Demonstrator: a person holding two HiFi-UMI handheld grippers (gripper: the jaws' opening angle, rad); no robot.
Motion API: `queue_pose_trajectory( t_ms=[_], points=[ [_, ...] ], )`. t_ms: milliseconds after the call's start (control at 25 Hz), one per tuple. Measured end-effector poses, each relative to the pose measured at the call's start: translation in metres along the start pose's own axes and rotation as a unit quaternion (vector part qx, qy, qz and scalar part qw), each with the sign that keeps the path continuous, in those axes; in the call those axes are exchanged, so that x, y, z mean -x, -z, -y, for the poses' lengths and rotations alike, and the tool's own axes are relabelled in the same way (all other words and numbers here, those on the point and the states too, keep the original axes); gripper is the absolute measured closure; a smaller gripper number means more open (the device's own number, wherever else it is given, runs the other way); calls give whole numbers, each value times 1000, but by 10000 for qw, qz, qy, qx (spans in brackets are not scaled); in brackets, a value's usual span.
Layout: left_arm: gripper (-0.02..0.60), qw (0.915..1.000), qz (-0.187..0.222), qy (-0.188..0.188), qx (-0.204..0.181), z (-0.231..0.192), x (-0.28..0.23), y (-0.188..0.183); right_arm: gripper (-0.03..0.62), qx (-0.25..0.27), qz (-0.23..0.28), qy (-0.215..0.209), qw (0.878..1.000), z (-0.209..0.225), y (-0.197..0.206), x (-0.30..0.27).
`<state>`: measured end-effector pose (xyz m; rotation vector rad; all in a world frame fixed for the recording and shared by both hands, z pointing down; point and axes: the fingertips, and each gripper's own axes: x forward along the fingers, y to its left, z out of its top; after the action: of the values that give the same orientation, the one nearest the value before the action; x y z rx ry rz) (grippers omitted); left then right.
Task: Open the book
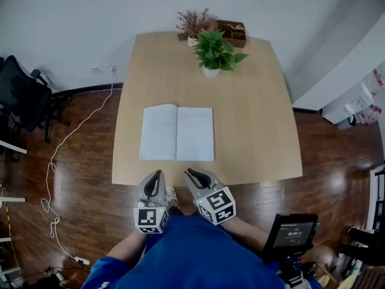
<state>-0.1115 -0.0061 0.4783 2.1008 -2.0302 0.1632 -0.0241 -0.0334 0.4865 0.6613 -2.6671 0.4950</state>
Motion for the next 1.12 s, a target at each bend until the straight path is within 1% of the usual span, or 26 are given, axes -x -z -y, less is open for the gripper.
queue_pose_trajectory(
  t_ms=[320, 480, 600, 760, 880, 1120],
  points=[
    [575, 9996, 244, -40, -111, 62, 43, -11, 546, 28, 346, 113, 9993, 1, 16, 82],
    [575, 9996, 240, -50, -141, 86, 65, -9, 550, -4, 413, 135, 9991, -3, 29, 110],
    [574, 9995, 239, -81, -169, 96, 81, -6, 553, 80, 466, 119, 9988, -9, 39, 122],
    [575, 9996, 112, -56, -244, 105, 93, 4, 556, -41, 472, 104, 9988, -14, 51, 130],
    [575, 9997, 68, 8, -252, 110, 94, 8, 559, -52, 553, 155, 9983, -16, 51, 138],
    [574, 9992, 239, 202, -230, 115, 99, 0, 565, 79, 696, 381, 9968, -22, 45, 149]
  ],
)
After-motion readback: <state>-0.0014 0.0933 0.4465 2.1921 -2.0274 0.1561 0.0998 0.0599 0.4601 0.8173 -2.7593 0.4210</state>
